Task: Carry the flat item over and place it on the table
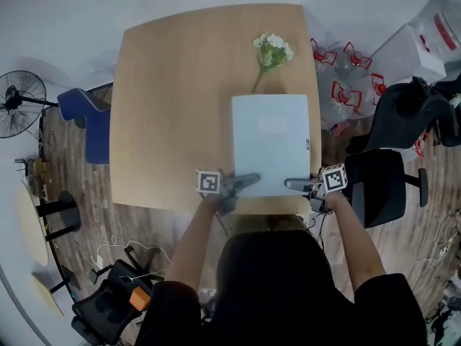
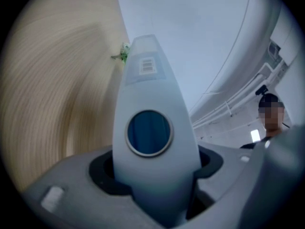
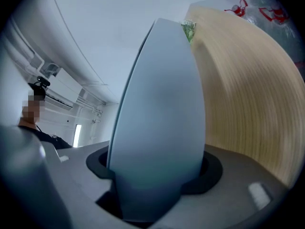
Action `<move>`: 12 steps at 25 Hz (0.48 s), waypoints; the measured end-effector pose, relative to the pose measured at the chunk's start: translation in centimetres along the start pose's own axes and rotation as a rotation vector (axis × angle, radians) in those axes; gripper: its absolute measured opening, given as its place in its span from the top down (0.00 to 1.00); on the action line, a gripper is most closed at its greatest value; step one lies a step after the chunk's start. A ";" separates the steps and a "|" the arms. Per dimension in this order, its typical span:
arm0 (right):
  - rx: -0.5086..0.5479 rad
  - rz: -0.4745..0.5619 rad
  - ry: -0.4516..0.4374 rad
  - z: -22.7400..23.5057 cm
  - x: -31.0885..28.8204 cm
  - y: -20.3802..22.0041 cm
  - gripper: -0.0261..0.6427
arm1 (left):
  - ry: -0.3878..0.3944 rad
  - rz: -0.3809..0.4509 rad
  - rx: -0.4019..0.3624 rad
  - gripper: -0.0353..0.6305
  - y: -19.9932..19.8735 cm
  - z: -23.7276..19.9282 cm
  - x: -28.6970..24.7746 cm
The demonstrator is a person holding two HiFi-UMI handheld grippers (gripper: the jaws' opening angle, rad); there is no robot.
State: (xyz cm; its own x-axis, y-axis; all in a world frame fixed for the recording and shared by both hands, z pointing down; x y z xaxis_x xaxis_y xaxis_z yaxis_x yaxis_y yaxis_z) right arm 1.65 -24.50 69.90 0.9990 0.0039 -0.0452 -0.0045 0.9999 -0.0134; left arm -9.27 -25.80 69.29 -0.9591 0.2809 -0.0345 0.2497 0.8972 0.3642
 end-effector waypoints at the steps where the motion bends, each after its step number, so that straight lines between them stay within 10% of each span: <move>1: -0.009 -0.001 -0.006 0.4 -0.2 -0.3 0.46 | -0.002 -0.011 0.013 0.44 0.1 -0.9 -0.1; 12: -0.130 0.024 0.033 5.7 -1.1 -1.7 0.46 | 0.006 -0.038 0.169 0.44 0.7 -6.7 -0.1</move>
State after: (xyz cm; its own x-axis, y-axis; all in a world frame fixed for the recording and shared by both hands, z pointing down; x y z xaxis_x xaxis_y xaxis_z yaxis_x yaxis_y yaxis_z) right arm 0.79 -26.09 75.68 0.9965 0.0251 -0.0798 -0.0362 0.9893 -0.1410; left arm -9.85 -27.50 75.78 -0.9688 0.2446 -0.0398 0.2321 0.9517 0.2008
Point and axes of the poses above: the fingertips, and each gripper's own axes: x backward along the fingers, z to its right, y out of its underside, the point moved 1 cm from there along x, backward along the fingers, and after that the axes turned 11 degrees about -x, right-handed, at the moved point
